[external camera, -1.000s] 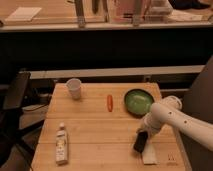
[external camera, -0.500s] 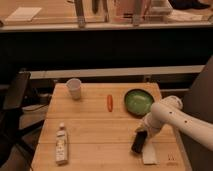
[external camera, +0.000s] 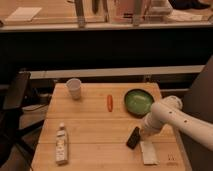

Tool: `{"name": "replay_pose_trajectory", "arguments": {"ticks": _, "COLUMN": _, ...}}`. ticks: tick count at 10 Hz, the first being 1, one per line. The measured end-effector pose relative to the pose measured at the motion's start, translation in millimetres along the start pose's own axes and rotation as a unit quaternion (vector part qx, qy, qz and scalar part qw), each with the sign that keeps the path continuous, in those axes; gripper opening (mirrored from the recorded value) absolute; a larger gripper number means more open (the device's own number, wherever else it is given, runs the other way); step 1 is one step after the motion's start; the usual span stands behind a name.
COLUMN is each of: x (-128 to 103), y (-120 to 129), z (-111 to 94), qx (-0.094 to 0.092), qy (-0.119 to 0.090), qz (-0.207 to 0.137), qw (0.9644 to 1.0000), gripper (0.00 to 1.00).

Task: Place the eraser on the white sponge

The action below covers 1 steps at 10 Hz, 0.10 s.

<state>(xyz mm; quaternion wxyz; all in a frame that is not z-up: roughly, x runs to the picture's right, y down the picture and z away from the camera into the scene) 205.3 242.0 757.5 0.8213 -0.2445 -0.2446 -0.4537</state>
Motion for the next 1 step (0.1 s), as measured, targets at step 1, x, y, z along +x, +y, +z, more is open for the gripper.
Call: {"name": "replay_pose_trajectory", "arguments": {"ticks": 1, "x": 0.4, "y": 0.9, "z": -0.1, "qx": -0.002, "qy": -0.001, "qz": -0.002, "qw": 1.0000, "gripper": 0.27}}
